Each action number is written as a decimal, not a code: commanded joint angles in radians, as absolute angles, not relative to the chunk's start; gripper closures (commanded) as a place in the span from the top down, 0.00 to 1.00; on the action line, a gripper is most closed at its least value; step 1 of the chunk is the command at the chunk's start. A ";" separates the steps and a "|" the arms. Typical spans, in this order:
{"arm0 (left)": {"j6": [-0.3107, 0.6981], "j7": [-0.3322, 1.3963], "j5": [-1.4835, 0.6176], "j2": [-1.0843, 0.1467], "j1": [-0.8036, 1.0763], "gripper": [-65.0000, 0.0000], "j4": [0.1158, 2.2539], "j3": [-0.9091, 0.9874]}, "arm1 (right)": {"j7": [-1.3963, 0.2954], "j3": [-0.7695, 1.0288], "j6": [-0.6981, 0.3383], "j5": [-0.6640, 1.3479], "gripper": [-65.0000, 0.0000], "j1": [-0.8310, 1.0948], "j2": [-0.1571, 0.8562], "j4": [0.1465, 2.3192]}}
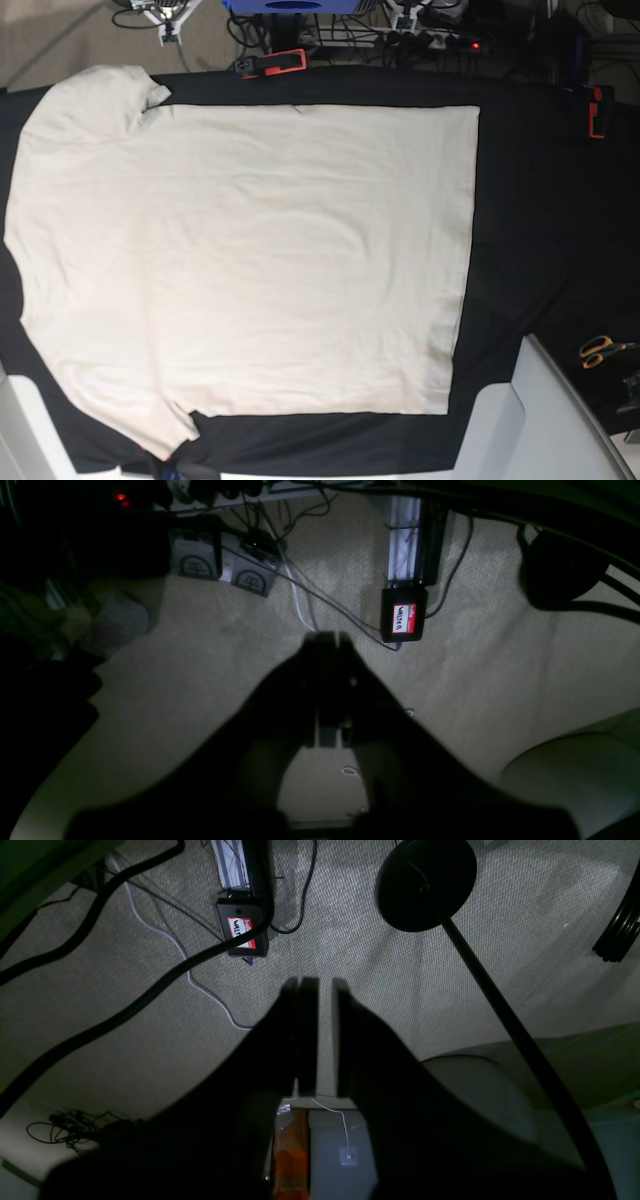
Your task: Fold the T-shirt properly
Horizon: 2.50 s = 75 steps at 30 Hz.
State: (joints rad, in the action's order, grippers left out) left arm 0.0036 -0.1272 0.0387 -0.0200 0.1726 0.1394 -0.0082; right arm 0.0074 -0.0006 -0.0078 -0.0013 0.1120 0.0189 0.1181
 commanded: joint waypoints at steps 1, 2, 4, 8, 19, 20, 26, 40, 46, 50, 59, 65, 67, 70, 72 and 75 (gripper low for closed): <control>0.001 -0.134 0.044 -0.022 0.185 0.00 0.139 -0.012 | 0.008 -0.001 0.001 -0.002 0.08 0.117 0.022 0.120; 0.001 -0.134 0.044 -0.022 0.185 0.00 0.139 -0.012 | 0.008 -0.001 0.001 -0.002 0.08 0.117 0.022 0.120; 0.001 -0.134 0.044 -0.022 0.185 0.00 0.139 -0.012 | 0.008 -0.001 0.001 -0.002 0.08 0.117 0.022 0.120; 0.001 -0.134 0.038 -0.022 0.185 0.00 0.139 -0.008 | 0.008 -0.002 0.001 -0.002 0.08 0.117 0.022 0.120; 0.001 -0.134 0.038 -0.022 0.185 0.00 0.139 -0.004 | 0.008 -0.002 0.001 -0.004 0.00 0.117 0.030 0.120; 0.001 -0.134 0.036 -0.022 0.185 0.00 0.139 -0.004 | 0.008 -0.002 0.001 -0.004 0.00 0.117 0.030 0.120; 0.001 -0.134 0.036 -0.022 0.185 0.00 0.139 0.001 | 0.001 -0.004 0.001 -0.005 0.00 0.114 0.030 0.120; -0.004 -0.122 0.033 -0.051 0.357 0.00 0.472 0.002 | -0.226 0.077 0.004 0.002 0.00 0.311 0.087 0.539; -0.004 0.041 0.033 -0.081 0.549 0.00 0.840 0.004 | -0.539 0.183 0.004 -0.004 0.00 0.544 0.082 1.185; -0.004 0.125 0.033 -0.093 0.702 0.00 1.241 0.065 | -0.654 0.183 0.002 -0.002 0.00 0.588 0.088 1.440; 0.002 0.229 0.033 -0.094 0.773 0.00 1.733 0.255 | -0.757 0.355 -0.062 0.002 0.00 0.515 0.082 1.758; 0.010 0.225 0.004 -0.094 0.730 0.00 1.745 0.278 | -0.868 0.661 -0.504 0.193 0.02 0.383 0.050 1.759; 0.070 0.225 -0.079 -0.105 0.730 0.00 1.748 0.283 | -0.954 0.766 -0.622 0.242 0.11 0.337 0.048 1.750; 0.151 0.226 -0.222 -0.124 0.727 0.00 1.744 0.335 | -1.050 0.888 -0.698 0.285 0.41 0.278 0.054 1.721; 0.166 0.225 -0.249 -0.124 0.727 0.00 1.747 0.378 | -1.089 0.963 -0.698 0.309 0.61 0.251 0.070 1.693; 0.173 0.222 -0.252 -0.122 0.727 0.00 1.747 0.415 | -1.115 1.027 -0.698 0.364 0.76 0.222 0.096 1.603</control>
